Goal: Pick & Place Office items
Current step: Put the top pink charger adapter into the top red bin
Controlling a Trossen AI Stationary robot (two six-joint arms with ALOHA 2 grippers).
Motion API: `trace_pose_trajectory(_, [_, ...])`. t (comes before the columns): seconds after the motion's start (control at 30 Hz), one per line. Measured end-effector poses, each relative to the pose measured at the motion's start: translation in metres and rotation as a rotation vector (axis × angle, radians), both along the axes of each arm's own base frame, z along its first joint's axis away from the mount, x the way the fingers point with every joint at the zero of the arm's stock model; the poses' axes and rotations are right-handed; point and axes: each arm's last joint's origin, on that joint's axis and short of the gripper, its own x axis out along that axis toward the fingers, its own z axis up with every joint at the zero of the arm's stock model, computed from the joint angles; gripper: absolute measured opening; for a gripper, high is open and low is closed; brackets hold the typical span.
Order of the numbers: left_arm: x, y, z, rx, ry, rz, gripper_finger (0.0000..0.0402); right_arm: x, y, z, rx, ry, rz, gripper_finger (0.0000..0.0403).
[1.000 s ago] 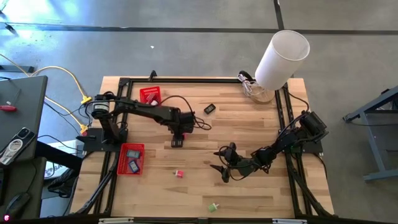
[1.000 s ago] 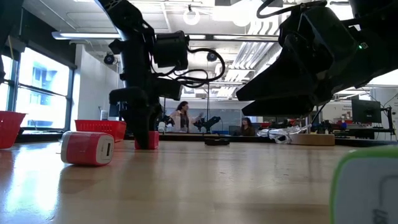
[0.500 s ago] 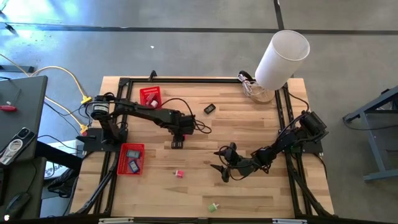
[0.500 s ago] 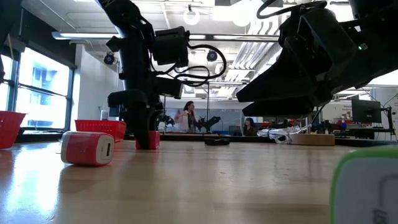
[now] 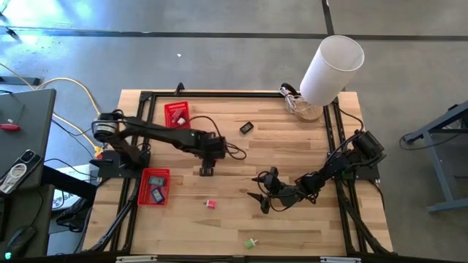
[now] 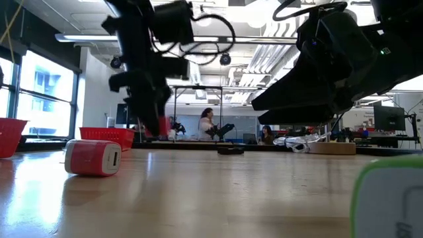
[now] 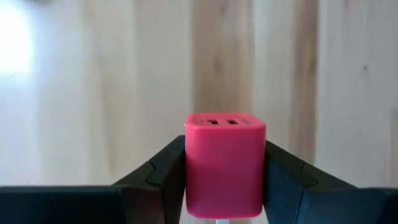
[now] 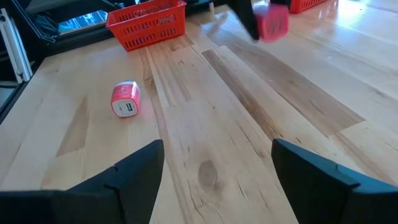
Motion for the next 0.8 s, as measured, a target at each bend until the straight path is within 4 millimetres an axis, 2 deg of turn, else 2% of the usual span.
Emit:
trace_pose_trajectory(0.3, [-0.031, 0.005, 0.052, 0.006, -0.126, 0.117, 0.0152, 0.000, 0.000, 0.000, 0.000, 0.000, 0.000, 0.0285])
trace_pose_trajectory(0.47, [-0.053, 0.012, 0.072, 0.053, -0.150, 0.202, 0.0152, 0.000, 0.000, 0.000, -0.001, -0.001, -0.004, 0.0285])
trace_pose_trajectory(0.8, [-0.089, 0.037, 0.091, 0.075, -0.125, 0.377, 0.0151, 0.002, -0.004, 0.000, 0.023, -0.006, -0.024, 0.0285])
